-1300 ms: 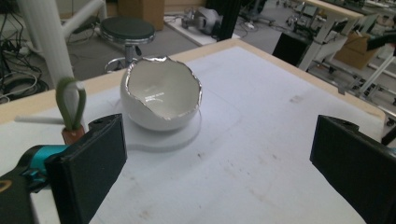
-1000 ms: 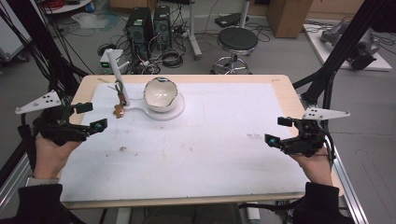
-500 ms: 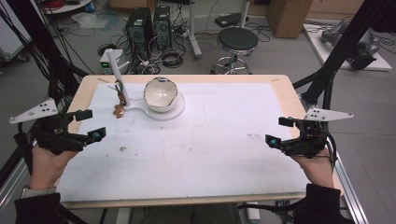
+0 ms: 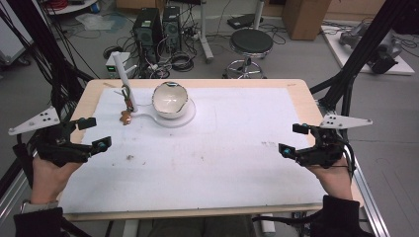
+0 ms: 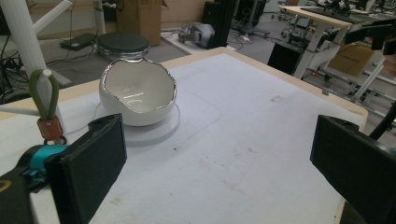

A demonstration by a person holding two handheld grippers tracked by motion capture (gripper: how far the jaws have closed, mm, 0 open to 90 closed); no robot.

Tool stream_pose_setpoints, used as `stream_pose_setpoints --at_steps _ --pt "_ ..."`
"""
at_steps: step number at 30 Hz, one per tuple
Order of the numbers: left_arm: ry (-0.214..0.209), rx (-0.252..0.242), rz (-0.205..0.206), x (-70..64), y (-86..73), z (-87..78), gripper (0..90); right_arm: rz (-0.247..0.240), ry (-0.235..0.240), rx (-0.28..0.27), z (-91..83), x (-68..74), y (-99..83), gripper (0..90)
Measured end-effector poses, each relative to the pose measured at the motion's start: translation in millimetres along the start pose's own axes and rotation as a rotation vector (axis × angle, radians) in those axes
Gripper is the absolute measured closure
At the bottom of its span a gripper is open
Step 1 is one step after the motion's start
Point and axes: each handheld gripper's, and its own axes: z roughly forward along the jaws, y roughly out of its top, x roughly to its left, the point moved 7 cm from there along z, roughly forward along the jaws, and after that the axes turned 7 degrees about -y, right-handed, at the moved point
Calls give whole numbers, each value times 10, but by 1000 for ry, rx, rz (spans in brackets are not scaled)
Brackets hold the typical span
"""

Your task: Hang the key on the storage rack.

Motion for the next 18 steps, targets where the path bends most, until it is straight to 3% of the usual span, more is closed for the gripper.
stream_pose_setpoints --at_steps 18 --pt "17 14 -9 25 -75 12 41 3 -6 13 8 15 -16 20"
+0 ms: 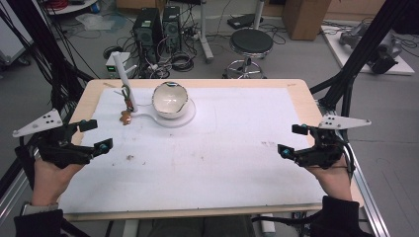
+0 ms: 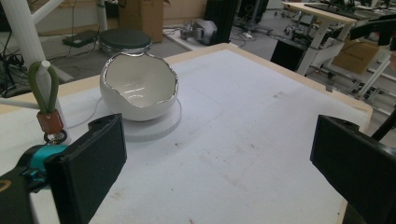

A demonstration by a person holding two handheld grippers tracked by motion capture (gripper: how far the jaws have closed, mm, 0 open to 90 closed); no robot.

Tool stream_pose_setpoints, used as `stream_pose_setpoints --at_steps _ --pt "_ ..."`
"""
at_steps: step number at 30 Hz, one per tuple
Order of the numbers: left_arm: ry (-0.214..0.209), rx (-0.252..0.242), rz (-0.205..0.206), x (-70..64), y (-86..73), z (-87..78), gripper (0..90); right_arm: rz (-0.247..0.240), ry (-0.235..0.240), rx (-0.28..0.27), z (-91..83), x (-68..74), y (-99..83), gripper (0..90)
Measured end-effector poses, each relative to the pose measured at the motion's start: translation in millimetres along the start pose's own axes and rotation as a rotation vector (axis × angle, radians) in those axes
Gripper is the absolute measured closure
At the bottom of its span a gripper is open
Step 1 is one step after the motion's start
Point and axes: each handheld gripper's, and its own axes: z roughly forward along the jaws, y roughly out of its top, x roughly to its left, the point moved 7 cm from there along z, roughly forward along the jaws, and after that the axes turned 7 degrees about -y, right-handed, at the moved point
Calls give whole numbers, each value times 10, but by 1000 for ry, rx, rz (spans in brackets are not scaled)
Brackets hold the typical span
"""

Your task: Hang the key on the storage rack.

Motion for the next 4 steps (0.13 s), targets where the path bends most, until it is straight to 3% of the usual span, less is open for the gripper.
stream_pose_setpoints --at_steps 4 --pt "3 3 1 -2 -11 0 41 -1 -3 -5 8 -7 -1 19"
